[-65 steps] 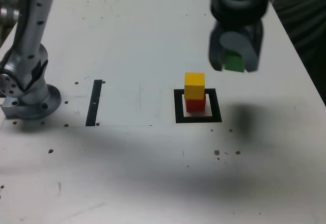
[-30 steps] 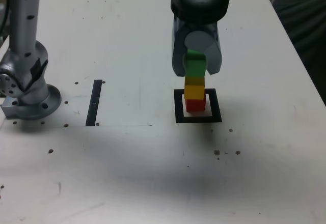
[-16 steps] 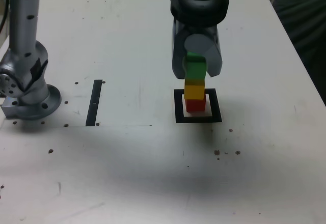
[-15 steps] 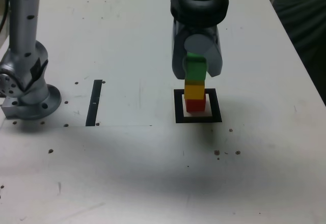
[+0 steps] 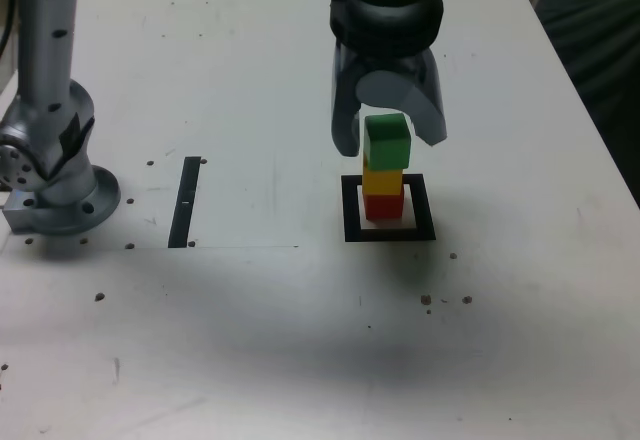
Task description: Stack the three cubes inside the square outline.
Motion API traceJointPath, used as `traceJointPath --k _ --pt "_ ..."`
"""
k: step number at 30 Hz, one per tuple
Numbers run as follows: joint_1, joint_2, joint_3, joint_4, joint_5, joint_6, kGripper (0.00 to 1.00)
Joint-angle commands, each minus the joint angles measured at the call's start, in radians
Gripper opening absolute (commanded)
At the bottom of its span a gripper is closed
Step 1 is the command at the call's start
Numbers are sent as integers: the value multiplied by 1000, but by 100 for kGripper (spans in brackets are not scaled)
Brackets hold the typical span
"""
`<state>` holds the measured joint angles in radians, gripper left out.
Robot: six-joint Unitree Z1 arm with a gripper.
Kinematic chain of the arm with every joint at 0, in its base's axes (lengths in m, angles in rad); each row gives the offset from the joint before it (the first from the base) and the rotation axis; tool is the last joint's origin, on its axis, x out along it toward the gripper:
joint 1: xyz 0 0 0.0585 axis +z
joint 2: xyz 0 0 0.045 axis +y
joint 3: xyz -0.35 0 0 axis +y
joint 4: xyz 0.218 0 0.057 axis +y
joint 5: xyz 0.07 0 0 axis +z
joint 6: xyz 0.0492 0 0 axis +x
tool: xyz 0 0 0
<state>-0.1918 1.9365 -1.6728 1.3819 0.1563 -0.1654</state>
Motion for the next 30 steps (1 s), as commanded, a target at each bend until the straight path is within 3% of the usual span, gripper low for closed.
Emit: traceJointPath --k 1,9,21,30 --pt "-1 -30 7 0 9 -1 95" --pt "-1 -120 75 18 16 -12 98" --pt "-1 -292 315 15 18 -63 99" --pt "-1 -373 546 -82 -29 -100 99"
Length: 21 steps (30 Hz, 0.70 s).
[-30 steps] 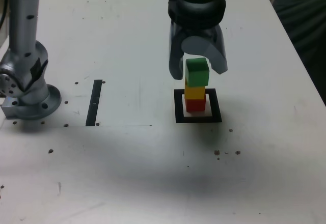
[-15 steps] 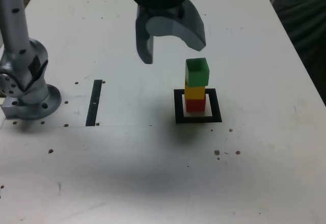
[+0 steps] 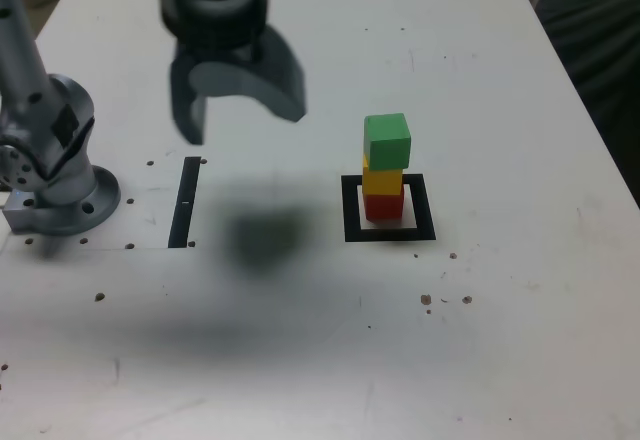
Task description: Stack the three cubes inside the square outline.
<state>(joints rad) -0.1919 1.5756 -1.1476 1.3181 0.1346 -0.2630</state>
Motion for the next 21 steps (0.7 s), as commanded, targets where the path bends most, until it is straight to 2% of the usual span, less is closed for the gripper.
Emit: traceJointPath --k 1,12,21 --pt "-1 -19 45 -34 -15 -3 99" --pt "-1 -49 277 -198 -78 -7 99" --pt "-1 -63 376 -261 -122 -5 99"
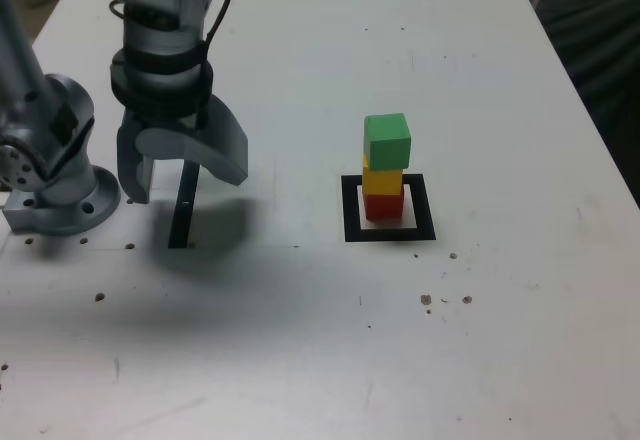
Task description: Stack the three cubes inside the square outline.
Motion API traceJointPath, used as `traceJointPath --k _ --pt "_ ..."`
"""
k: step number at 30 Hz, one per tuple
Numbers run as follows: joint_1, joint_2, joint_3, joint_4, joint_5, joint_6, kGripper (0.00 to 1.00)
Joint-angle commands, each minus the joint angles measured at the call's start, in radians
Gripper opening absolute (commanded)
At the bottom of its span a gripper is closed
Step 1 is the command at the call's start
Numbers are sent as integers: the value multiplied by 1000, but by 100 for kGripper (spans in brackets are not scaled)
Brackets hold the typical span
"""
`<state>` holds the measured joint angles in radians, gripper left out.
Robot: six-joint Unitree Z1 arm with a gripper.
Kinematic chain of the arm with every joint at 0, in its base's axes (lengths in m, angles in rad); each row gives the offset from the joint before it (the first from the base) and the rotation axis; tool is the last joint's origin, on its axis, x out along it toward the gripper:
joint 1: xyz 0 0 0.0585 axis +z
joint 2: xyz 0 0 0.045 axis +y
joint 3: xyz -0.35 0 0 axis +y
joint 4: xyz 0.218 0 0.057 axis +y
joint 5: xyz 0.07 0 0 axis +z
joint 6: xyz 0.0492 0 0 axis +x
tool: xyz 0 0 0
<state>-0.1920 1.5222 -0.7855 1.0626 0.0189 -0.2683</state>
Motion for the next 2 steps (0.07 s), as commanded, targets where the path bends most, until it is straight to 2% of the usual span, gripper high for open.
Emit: traceJointPath --k 1,2 --pt "-1 -12 18 -7 -9 1 99" --pt "-1 -14 20 -7 -10 1 99"
